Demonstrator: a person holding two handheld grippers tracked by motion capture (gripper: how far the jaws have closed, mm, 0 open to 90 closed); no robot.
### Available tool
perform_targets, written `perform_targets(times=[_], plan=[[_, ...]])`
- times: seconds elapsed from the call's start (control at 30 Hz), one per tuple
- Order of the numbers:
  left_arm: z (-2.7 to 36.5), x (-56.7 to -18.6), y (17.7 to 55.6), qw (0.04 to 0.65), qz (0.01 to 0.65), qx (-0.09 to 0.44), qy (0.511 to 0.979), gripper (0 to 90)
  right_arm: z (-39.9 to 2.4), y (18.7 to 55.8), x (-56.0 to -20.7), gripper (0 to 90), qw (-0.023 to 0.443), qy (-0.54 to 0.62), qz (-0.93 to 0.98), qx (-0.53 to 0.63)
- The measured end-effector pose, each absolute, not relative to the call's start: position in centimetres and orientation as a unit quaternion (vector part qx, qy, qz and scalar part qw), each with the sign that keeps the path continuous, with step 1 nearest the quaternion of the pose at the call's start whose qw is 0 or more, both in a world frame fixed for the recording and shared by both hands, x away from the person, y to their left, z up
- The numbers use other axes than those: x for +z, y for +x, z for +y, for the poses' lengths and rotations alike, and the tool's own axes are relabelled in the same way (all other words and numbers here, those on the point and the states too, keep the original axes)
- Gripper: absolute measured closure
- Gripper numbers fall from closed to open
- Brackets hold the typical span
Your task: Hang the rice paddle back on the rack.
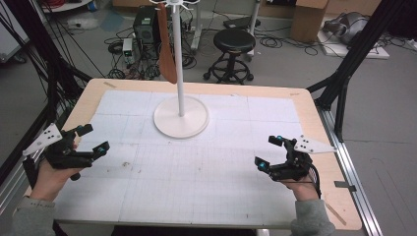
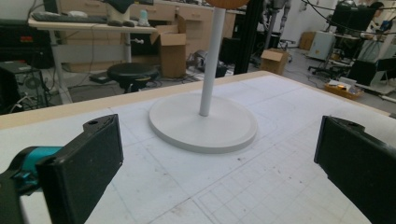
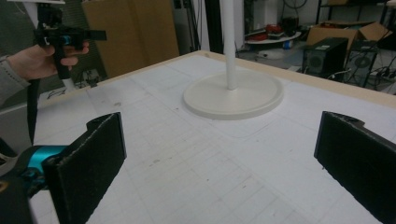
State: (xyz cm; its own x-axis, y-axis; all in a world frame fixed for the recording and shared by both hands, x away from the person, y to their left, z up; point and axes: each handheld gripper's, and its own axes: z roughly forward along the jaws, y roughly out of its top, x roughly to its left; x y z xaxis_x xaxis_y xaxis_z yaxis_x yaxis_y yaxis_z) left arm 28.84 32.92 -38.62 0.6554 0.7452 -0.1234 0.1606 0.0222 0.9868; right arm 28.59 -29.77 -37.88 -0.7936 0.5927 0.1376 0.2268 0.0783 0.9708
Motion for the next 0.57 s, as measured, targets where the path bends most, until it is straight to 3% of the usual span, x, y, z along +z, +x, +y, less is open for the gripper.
perform_targets(times=[0.27,0.37,0.57], plan=[[34.0,-39.2,28.3,0.629,0.358,0.221,0.653,1.7,-30.9,28.2,-37.8,1.0,0.171,0.301,0.694,0.631],[33.9,-39.2,28.3,0.630,0.358,0.191,0.662,1.7,-31.4,28.1,-38.1,1.0,0.179,0.313,0.683,0.635],[33.2,-39.4,28.3,0.618,0.348,0.199,0.677,1.7,-32.0,27.9,-38.2,1.0,0.190,0.322,0.667,0.644]])
